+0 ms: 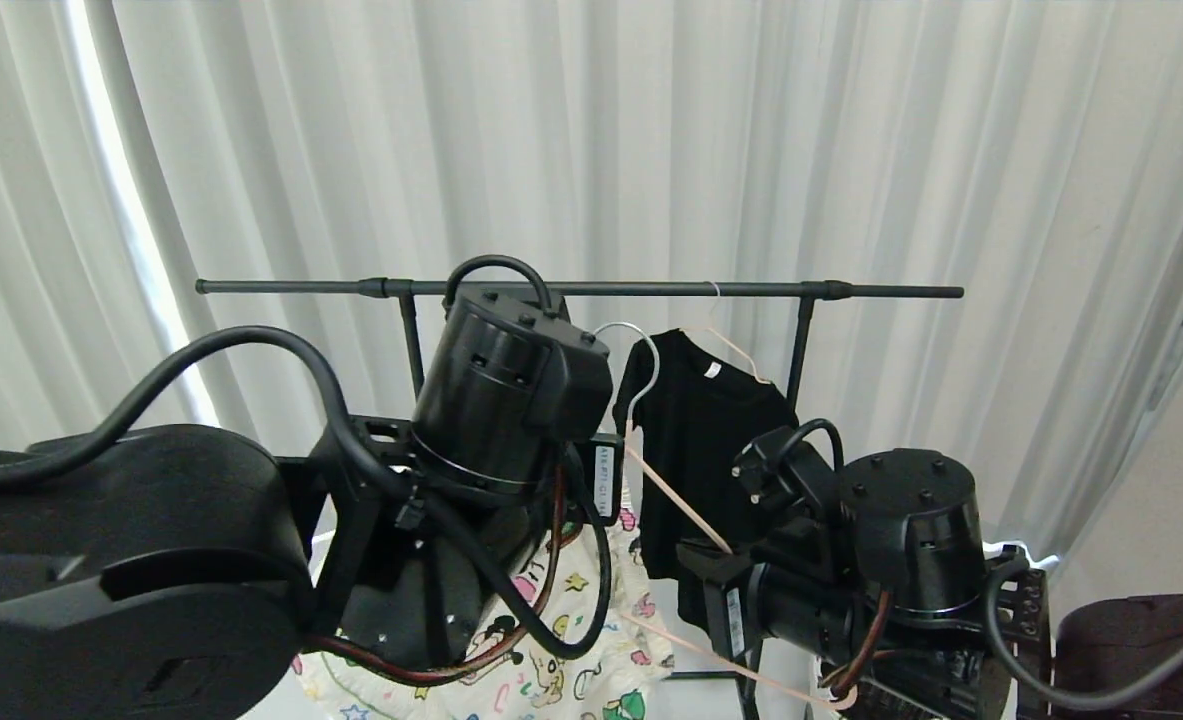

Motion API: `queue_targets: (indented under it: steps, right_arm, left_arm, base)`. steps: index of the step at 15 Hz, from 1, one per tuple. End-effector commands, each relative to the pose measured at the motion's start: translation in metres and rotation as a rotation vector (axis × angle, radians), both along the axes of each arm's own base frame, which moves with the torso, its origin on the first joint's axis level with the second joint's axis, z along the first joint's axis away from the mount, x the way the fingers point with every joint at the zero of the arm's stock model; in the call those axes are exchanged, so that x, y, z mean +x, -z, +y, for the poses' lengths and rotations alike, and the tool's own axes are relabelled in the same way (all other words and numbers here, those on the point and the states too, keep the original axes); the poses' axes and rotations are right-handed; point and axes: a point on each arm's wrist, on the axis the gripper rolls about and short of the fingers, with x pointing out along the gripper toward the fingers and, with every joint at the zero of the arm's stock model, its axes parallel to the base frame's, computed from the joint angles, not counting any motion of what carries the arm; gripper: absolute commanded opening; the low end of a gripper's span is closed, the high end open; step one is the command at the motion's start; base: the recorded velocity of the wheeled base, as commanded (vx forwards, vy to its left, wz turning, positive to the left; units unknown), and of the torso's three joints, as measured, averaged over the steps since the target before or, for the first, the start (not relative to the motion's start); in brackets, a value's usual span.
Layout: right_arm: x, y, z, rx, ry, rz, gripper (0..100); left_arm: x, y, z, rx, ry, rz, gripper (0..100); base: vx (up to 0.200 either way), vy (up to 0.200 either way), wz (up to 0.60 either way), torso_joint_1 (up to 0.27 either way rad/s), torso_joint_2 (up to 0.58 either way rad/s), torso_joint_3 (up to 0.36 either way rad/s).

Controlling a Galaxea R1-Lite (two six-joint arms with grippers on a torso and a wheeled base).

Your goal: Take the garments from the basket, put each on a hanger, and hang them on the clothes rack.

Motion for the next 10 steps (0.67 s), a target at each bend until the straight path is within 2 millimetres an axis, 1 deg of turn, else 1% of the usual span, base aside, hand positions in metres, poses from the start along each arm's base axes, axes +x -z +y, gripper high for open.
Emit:
queue_targets:
  steps: [1,2,4,7,8,9,10]
  right_arm:
    - [0.004,0.0,-0.003,-0.005,0.027,-0.002,0]
    - [0.006,-0.001,-0.004,0.005,0.036,-0.014,0]
    - [0.008,-0.006,-0.005,0.037,0.058,-0.057,0]
    - [0.009,-0.008,-0.005,0.046,0.098,-0.096,0]
    - [0.011,-0.007,-0.009,0.035,0.111,-0.119,0]
    - [0.011,-0.007,-0.009,0.035,0.111,-0.119,0]
    - [0.009,-0.001,-0.026,-0.021,0.105,-0.201,0]
  left_arm:
    - [-0.012,-0.015,0.009,-0.044,0.03,-0.023,100]
    - [-0.018,-0.02,0.015,-0.06,0.047,-0.028,100]
    - [-0.027,-0.023,0.025,-0.058,0.08,-0.031,100]
    - [-0.039,-0.032,0.035,-0.079,0.171,-0.038,100]
    - [-0.044,-0.032,0.041,-0.055,0.195,-0.047,100]
    - [-0.044,-0.032,0.041,-0.055,0.195,-0.047,100]
    - [-0.058,-0.023,0.065,0.032,0.254,-0.052,100]
  base:
    - [0.0,0.0,0.0,0.0,0.0,0.0]
    - [0.0,0.0,0.0,0.0,0.0,0.0]
    - [0.0,0.0,0.0,0.0,0.0,0.0]
    - [0.0,0.0,0.0,0.0,0.0,0.0]
    - [0.0,0.0,0.0,0.0,0.0,0.0]
    - [0.0,0.0,0.0,0.0,0.0,0.0]
    - [0.0,0.0,0.0,0.0,0.0,0.0]
